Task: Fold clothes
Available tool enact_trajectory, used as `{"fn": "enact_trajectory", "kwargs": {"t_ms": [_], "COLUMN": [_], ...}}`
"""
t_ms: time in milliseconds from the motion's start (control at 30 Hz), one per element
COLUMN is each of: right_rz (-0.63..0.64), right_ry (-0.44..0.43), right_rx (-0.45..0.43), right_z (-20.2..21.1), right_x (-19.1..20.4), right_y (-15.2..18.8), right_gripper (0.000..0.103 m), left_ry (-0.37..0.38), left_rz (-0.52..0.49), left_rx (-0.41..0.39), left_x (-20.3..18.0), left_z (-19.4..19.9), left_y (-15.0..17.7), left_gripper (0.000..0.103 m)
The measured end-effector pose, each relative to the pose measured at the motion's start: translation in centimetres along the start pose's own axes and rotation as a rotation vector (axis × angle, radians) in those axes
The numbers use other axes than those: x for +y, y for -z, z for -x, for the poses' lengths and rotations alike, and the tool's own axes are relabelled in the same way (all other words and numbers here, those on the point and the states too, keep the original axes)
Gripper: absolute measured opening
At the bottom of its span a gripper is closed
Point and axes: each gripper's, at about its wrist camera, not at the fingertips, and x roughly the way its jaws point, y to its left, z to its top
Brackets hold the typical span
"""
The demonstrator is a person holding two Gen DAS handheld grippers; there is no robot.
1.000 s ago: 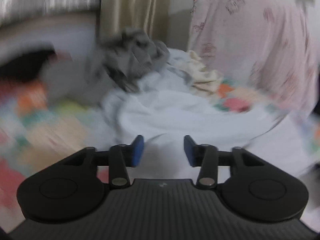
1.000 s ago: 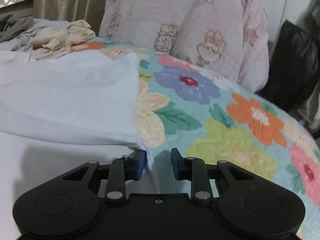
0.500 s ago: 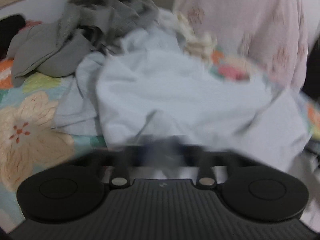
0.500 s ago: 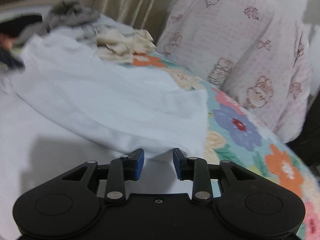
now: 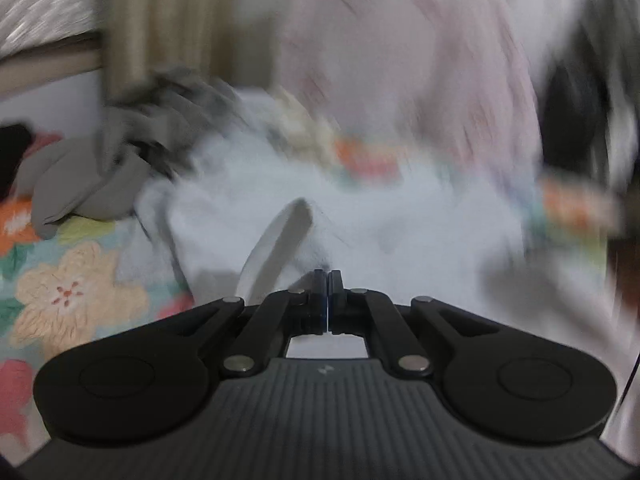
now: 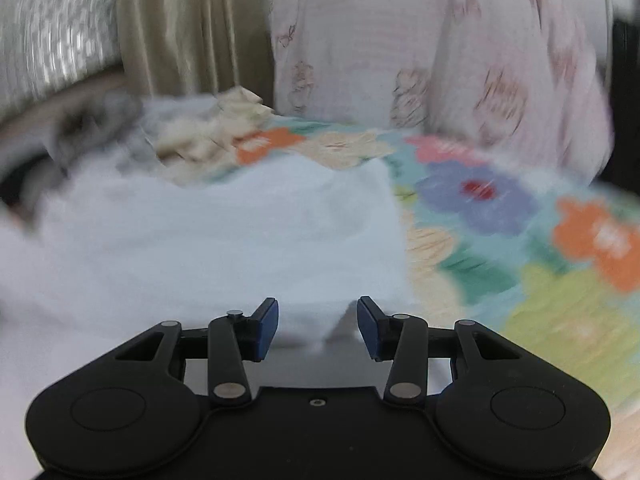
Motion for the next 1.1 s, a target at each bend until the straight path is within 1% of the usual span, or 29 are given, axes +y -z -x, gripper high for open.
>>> {"fn": "enact_trajectory", "kwargs": {"t_ms": [33,67,100,167,233,267,300,367,400,467,533,567,600,633,667,700,733,767,800,833,900,933,967,1000,1033,1067,1100], "right_rz": [-0.052,-0.087,-0.114,-0.164,-0.206,-0.227,-0.252,-0.312,-0.346,-0.414,-0.439,-0.425,-0.404,-0.37,-0.327,-0.283,-0.245,-0.232,-0.229,-0.248,-0.302,-0.327,-0.353,-0.362,-0.362,-0.362,-0.366], "right_ry": [-0.055,-0.086,-0.105,-0.144,-0.192,-0.207,-0.212,-0.218,-0.243,-0.312,-0.392,-0.407,-0.414,-0.403,-0.382,-0.36,-0.338,-0.323,-0.312,-0.311,-0.305,-0.301,-0.296,-0.286,-0.272,-0.262,-0.252], "right_rx": [0.028,0.049,0.066,0.09,0.119,0.137,0.148,0.153,0.149,0.14,0.143,0.148,0.154,0.158,0.166,0.178,0.186,0.189,0.191,0.196,0.204,0.207,0.21,0.208,0.202,0.195,0.185], "right_z": [0.0,0.1,0.3,1.0,1.4,1.5,1.6,2.0,2.3,2.8,3.1,3.1,3.0,3.0,2.8,2.6,2.3,2.1,1.9,1.6,1.1,0.9,0.7,0.7,0.7,0.8,1.0], "right_x": [-0.1,0.1,0.3,1.1,1.8,2.1,2.4,3.1,3.7,5.1,7.1,8.2,9.4,10.5,11.6,12.4,13.0,13.2,13.1,12.7,11.4,10.6,9.9,9.5,9.2,8.9,8.6], "right_y": [-0.1,0.0,0.2,0.9,1.8,2.2,2.6,3.4,3.8,4.5,5.2,5.4,5.6,5.8,5.8,5.9,5.9,6.0,6.1,6.3,6.6,6.7,6.9,6.9,6.9,6.8,6.8], "right_gripper": [0.049,0.049,0.049,0.05,0.054,0.061,0.062,0.062,0.062,0.062,0.062,0.062,0.062,0.062,0.062,0.062,0.062,0.062,0.062,0.062,0.062,0.062,0.062,0.062,0.062,0.062,0.062], "left_ry": [0.011,0.025,0.022,-0.036,-0.051,-0.055,-0.06,0.011,0.051,0.105,0.156,0.181,0.192,0.198,0.209,0.229,0.257,0.285,0.299,0.291,0.251,0.242,0.235,0.211,0.182,0.149,0.148], "left_rz": [-0.008,-0.002,0.013,-0.009,0.038,0.067,0.096,0.214,0.276,0.353,0.422,0.457,0.45,0.43,0.426,0.44,0.474,0.512,0.543,0.546,0.506,0.497,0.491,0.489,0.487,0.479,0.486], "left_rx": [0.049,0.098,0.139,0.211,0.241,0.253,0.265,0.249,0.239,0.194,0.145,0.12,0.098,0.076,0.057,0.049,0.047,0.046,0.045,0.048,0.075,0.094,0.111,0.14,0.172,0.182,0.159], "left_x": [-0.5,-0.9,-0.9,-0.7,0.6,1.3,2.0,3.8,4.7,5.8,6.8,7.3,7.3,7.3,7.3,7.3,7.5,7.6,7.7,7.6,7.0,6.7,6.4,6.0,5.5,5.0,5.0], "left_z": [-0.2,-0.4,-0.5,-0.8,-0.5,-0.3,-0.2,0.5,0.8,1.2,1.5,1.7,1.7,1.7,1.6,1.3,0.9,0.5,-0.2,-0.7,-2.0,-2.6,-3.0,-3.4,-3.8,-3.8,-2.8], "left_y": [0.6,1.1,1.5,1.8,1.9,2.0,2.0,1.8,1.7,1.4,1.1,1.0,0.8,0.5,0.4,0.4,0.5,0.6,0.7,0.6,0.4,0.6,0.9,1.3,1.7,2.1,2.1], "left_gripper": [0.0,0.0,0.0,0.0,0.0,0.0,0.0,0.0,0.001,0.002,0.003,0.008,0.011,0.02,0.025,0.035,0.042,0.046,0.046,0.047,0.046,0.043,0.035,0.025,0.003,0.004,0.004]}}
